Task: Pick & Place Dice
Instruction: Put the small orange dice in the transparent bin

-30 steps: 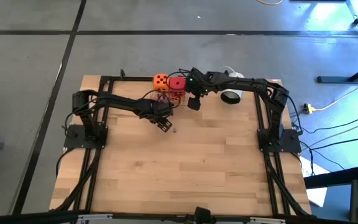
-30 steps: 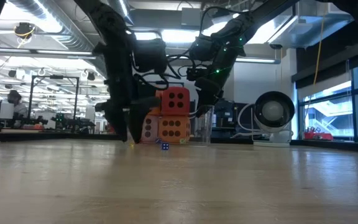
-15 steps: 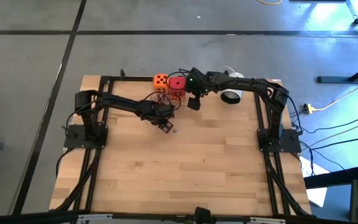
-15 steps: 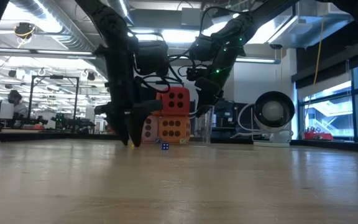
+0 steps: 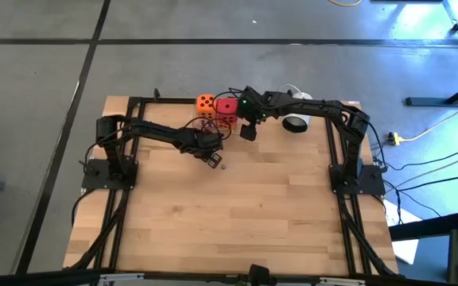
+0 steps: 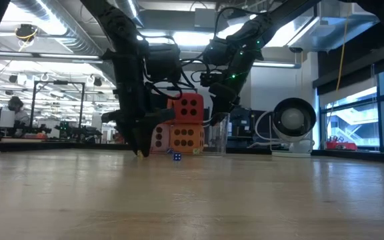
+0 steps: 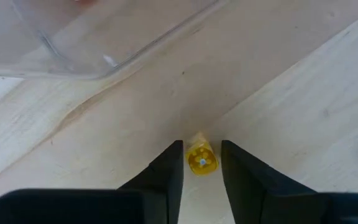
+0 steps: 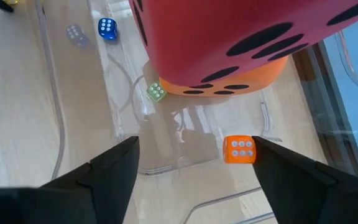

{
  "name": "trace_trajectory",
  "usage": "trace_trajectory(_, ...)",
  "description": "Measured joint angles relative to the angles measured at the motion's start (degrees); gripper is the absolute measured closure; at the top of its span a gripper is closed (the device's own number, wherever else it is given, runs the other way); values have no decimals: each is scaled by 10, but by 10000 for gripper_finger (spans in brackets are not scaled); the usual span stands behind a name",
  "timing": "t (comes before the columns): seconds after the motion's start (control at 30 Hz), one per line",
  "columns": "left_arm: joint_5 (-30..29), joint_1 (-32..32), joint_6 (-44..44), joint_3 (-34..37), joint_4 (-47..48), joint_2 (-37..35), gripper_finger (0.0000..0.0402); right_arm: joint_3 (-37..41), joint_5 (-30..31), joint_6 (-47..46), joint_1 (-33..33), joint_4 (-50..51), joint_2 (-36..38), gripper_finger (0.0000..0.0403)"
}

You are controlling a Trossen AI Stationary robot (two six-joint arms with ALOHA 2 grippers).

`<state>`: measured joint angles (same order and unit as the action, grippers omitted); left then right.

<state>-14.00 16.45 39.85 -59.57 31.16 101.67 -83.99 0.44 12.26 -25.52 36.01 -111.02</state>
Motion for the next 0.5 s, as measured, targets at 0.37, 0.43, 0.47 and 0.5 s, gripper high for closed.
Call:
trace_trajectory(0.37,-2,0,-2,0,1,0,335,1,-26,50,0,-2,21,37)
trace_trajectory(0.43,-2,0,-2,0,1,0,338,1,-44,92,0,-10,39,32)
trace_trajectory(0.47,-2,0,-5,0,1,0,339,1,-48,114,0,-10,46,31)
trace_trajectory(0.5,-2,0,-7,0,1,0,339,1,-50,137,0,-10,52,30)
